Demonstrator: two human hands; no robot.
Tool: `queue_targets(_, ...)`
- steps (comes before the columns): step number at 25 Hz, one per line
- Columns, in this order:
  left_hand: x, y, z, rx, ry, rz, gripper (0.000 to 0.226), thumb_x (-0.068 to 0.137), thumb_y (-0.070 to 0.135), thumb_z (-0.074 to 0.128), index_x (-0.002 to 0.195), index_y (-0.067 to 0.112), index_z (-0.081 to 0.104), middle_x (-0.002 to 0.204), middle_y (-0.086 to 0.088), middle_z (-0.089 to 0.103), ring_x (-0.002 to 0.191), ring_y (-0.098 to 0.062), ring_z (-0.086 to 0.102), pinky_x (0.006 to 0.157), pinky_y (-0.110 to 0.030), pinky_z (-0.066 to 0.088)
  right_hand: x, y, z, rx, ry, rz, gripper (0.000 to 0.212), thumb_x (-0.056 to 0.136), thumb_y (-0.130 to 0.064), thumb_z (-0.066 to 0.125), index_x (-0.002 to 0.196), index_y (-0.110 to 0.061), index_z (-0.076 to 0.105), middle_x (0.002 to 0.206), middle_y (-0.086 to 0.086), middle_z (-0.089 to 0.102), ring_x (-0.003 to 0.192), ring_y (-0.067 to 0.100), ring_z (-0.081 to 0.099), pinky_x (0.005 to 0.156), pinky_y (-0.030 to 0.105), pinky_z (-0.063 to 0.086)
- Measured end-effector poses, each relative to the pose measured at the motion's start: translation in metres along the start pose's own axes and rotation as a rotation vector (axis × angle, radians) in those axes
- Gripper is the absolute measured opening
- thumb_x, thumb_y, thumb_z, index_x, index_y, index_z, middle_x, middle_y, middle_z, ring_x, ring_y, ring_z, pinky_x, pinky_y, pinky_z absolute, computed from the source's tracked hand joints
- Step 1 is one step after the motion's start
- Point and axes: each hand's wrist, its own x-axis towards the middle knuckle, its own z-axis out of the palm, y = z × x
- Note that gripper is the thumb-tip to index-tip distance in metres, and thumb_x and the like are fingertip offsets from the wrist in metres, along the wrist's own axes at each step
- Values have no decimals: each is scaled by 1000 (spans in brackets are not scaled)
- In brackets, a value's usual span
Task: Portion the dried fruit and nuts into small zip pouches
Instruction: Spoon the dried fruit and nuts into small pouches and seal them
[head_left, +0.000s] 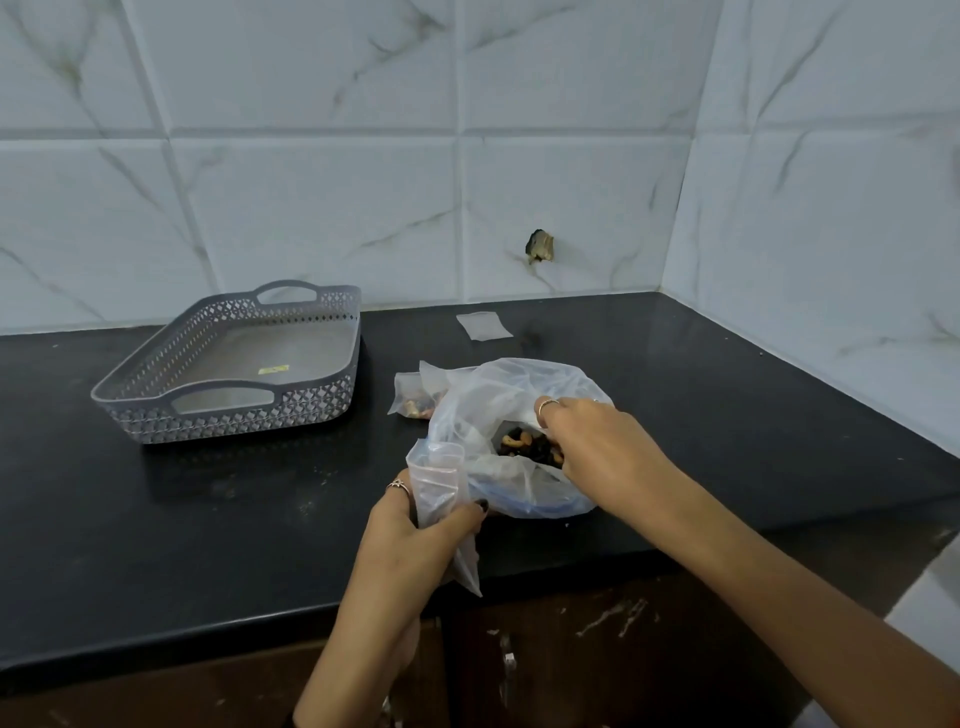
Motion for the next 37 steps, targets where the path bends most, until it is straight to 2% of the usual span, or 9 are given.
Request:
queue_targets(4, 4, 0, 1, -15, -1, -38, 34, 82, 8, 71, 106, 30, 60, 98, 0, 72, 93, -20, 69, 85, -48, 57, 10, 3, 12, 73, -30, 25, 20, 89, -1, 48, 106, -12, 51, 99, 5, 63, 75, 19, 50, 59, 28, 34)
queue_targets(8, 7, -1, 3, -29, -13, -56, 35, 82, 7, 71, 106, 31, 60, 100, -1, 71, 95, -21, 68, 85, -47, 57, 16, 14, 5, 503, -101, 123, 12, 93, -9, 52, 92, -17, 61, 81, -3, 60, 68, 11, 54, 57, 24, 42)
queue_targets(14, 7, -2, 6, -69, -19, -39, 33, 85, 5, 67, 105, 30, 60, 99, 2, 72, 94, -20, 67, 86, -43, 57, 12, -1, 9, 382, -74, 73, 12, 94, -11, 50, 98, -14, 61, 83, -4, 56, 72, 11, 50, 51, 16, 34)
queue_targets(16, 7, -3, 6, -90, -11, -28, 34, 86, 4, 66, 109, 28, 60, 100, 2, 72, 96, -19, 67, 85, -42, 57, 11, -1, 4, 496, -95, 76, 11, 94, -12, 50, 93, -15, 61, 78, -5, 57, 70, 12, 55, 58, 23, 44)
queue_targets(19, 7, -3, 7, -103, -15, -8, 33, 87, 2, 64, 106, 29, 59, 101, 5, 70, 98, -16, 66, 89, -41, 55, 9, 2, 0, 413, -56, 142, 13, 92, -7, 47, 93, -9, 60, 86, 5, 63, 78, 20, 61, 67, 33, 49)
queue_targets(23, 7, -4, 8, -102, -23, 36, 34, 86, 3, 64, 114, 22, 62, 105, 0, 74, 102, -19, 68, 96, -43, 52, 4, -1, 0, 654, -104, 204, 17, 90, -6, 46, 84, -8, 61, 64, 5, 66, 56, 13, 63, 66, 29, 52)
queue_targets(27, 9, 3, 12, -42, -67, 142, 34, 86, 2, 64, 117, 15, 62, 108, -3, 73, 103, -18, 69, 95, -41, 53, 8, -2, 10, 741, -17, 308, 17, 89, -5, 46, 79, 0, 59, 58, 9, 63, 52, 18, 62, 59, 32, 51)
queue_targets(32, 21, 18, 11, 40, -98, 227, 33, 85, -3, 64, 113, 15, 65, 104, -3, 73, 99, -19, 68, 84, -33, 53, 1, -2, 19, 1622, -174, 713, 15, 87, 1, 48, 86, -2, 63, 69, 12, 61, 55, 17, 52, 56, 28, 43)
queue_targets(37, 17, 17, 6, -3, -38, 214, 32, 86, -1, 63, 115, 13, 63, 106, -3, 73, 99, -16, 69, 84, -32, 54, -7, -2, 15, 1931, -130, 742, 17, 94, 3, 43, 97, 6, 60, 67, 13, 61, 49, 11, 52, 46, 18, 43)
